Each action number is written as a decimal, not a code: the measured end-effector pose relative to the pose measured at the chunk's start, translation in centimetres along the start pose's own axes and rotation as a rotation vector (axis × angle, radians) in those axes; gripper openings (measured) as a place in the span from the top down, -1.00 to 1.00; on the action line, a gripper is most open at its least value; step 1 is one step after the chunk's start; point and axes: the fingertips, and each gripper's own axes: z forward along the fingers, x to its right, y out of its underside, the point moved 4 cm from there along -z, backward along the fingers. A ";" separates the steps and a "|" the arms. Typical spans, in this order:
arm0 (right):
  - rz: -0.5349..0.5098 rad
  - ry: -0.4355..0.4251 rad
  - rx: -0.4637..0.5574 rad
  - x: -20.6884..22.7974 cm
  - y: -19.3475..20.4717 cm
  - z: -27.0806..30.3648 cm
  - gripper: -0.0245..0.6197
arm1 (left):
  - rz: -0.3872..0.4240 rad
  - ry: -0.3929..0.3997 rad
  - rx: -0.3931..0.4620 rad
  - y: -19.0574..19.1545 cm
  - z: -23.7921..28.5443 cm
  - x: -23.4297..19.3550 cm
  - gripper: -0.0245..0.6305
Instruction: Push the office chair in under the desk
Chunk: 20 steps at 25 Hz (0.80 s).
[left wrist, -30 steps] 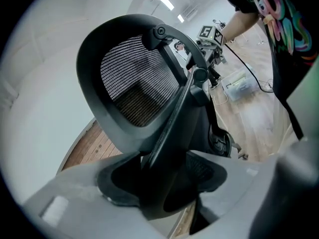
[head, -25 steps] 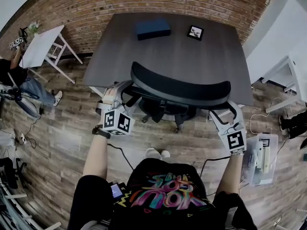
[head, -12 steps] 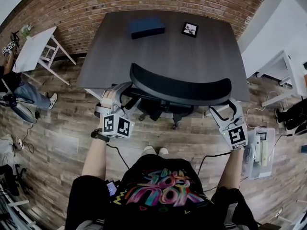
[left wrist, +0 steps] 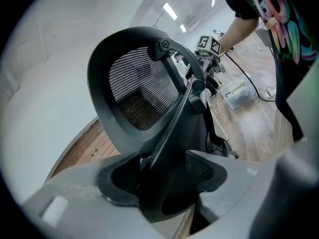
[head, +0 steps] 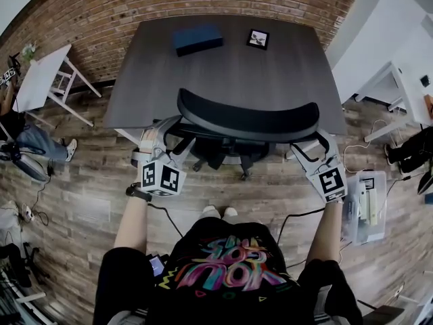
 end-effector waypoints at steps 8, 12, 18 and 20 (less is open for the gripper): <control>0.065 0.074 0.005 -0.9 -0.7 -2.4 0.11 | -0.064 0.001 0.029 -1.0 -2.2 -0.3 0.07; 0.083 0.098 0.041 -2.2 -1.6 -3.4 0.11 | -0.157 -0.016 0.077 -2.5 -3.5 -0.2 0.07; 0.137 0.114 0.158 -4.6 -4.3 -4.3 0.15 | -0.418 -0.060 0.193 -5.5 -5.7 -0.2 0.07; 0.160 0.111 0.197 -5.5 -5.4 -4.5 0.22 | -0.489 -0.079 0.248 -6.4 -6.4 -0.2 0.07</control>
